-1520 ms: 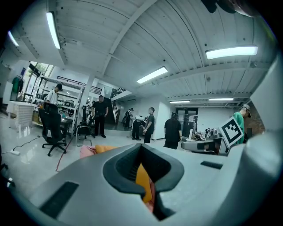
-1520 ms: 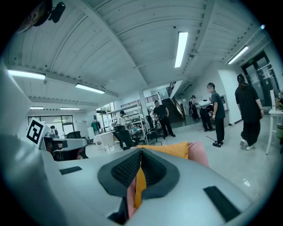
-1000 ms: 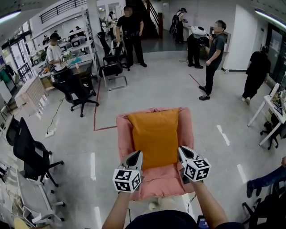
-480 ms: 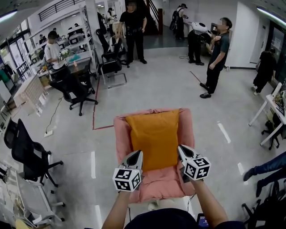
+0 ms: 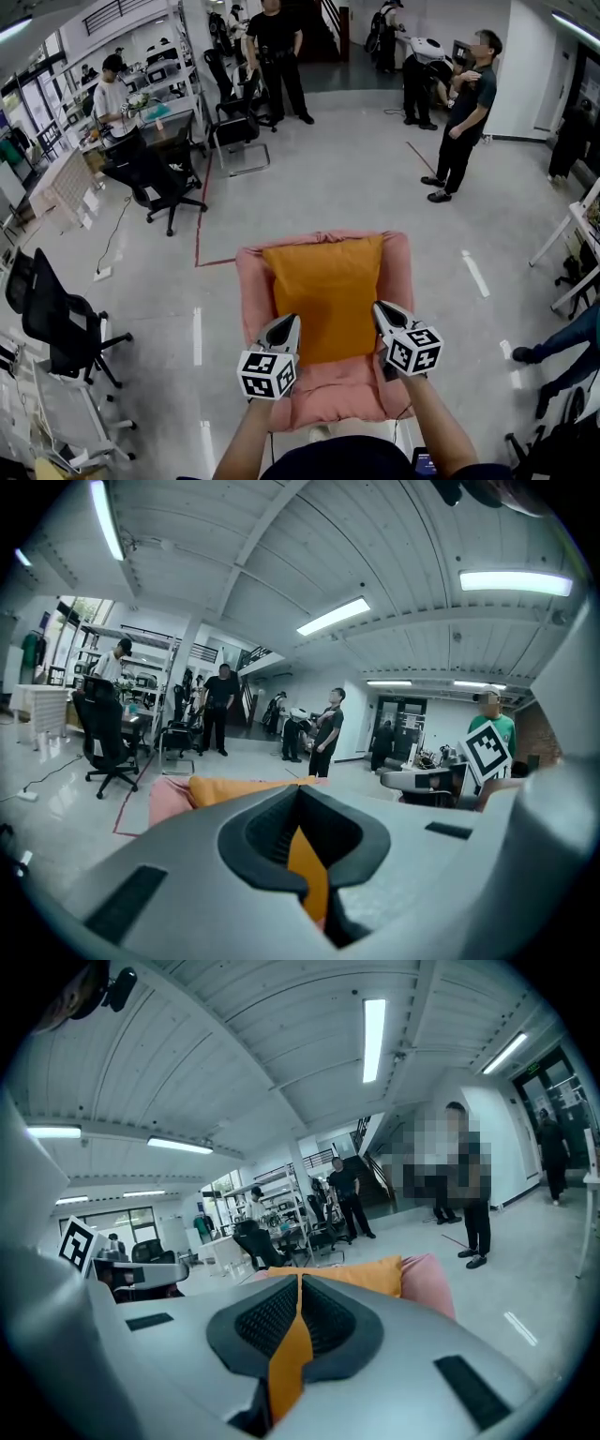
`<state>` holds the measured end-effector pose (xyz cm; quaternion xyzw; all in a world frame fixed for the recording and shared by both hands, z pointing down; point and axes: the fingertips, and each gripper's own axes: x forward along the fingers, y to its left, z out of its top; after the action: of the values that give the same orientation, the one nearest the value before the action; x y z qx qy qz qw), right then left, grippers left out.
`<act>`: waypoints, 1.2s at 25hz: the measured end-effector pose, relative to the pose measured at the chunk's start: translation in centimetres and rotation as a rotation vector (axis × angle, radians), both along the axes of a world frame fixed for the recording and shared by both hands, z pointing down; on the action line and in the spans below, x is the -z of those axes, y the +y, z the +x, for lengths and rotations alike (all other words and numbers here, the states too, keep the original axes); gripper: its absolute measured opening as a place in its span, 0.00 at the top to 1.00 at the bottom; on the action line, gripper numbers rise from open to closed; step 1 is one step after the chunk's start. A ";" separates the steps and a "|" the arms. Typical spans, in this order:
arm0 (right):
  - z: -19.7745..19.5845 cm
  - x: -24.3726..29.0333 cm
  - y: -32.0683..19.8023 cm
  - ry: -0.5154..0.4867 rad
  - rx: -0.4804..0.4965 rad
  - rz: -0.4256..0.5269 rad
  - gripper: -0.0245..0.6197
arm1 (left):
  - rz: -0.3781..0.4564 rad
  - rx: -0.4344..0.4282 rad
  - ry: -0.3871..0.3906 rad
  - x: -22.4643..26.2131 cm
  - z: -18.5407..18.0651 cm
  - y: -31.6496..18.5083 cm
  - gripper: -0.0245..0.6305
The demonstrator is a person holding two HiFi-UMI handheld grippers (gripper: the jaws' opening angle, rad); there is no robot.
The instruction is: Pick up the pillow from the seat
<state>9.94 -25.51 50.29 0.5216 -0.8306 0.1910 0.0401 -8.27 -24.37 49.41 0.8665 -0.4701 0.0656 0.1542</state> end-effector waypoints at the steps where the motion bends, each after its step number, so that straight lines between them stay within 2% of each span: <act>1: 0.0 -0.3 -0.6 0.001 0.007 -0.004 0.93 | -0.006 0.004 -0.001 -0.3 0.0 -0.5 0.96; 23: 1.4 -6.1 -8.2 -0.003 0.048 -0.123 0.93 | -0.119 0.030 -0.033 -5.6 1.3 -8.6 0.95; 30: 1.9 -8.3 -9.8 0.010 0.050 -0.164 0.93 | -0.165 0.068 -0.035 -7.7 1.0 -10.5 0.95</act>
<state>11.83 -35.31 58.60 0.4967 -0.8246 0.2548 0.0917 -7.29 -34.92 57.10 0.8331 -0.4950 0.1138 0.2190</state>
